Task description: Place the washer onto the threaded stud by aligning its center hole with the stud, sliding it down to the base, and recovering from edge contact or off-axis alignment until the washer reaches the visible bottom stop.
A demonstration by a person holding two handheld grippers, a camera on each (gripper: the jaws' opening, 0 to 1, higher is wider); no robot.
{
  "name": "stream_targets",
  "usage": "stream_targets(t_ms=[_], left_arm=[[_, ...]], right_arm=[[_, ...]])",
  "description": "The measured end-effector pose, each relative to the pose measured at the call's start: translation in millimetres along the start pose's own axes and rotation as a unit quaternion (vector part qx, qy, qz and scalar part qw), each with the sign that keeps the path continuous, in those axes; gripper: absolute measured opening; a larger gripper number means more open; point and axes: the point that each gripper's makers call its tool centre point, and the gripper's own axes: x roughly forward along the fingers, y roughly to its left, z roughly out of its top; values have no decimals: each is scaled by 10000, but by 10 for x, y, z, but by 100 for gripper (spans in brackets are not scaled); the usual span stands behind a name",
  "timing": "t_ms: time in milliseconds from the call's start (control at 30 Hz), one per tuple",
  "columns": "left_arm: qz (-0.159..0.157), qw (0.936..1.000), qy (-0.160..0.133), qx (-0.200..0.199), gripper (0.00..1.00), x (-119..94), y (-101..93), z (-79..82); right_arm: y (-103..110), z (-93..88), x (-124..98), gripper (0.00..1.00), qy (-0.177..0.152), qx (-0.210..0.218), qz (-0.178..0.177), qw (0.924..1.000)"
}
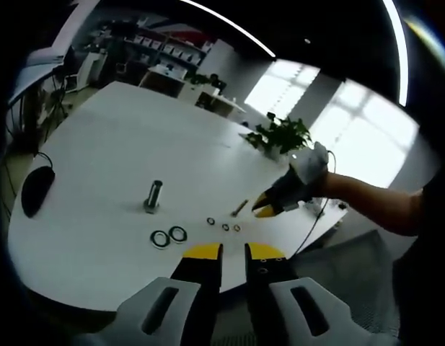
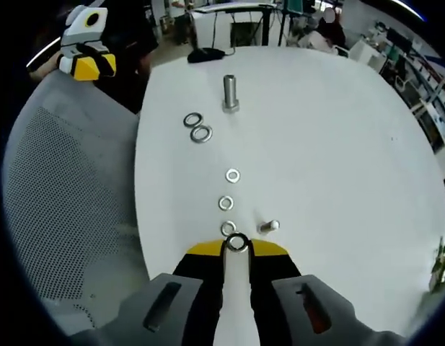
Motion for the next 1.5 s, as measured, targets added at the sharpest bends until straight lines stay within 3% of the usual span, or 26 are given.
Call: stream_targets(t_ms=[367,833,1500], left_arm=[[8,10000,14,3,10,-1,2,-2],[27,10000,-11,-27,10,-2,8,1],[42,10000,-15,-75,10,-4,20,0]], right_arm=[[-125,88,-90,13,44,-199,-186,9996],[-263,172,-40,13,124,-441,-350,9983],[-281,140,97,13,422,-637,-223,9968]])
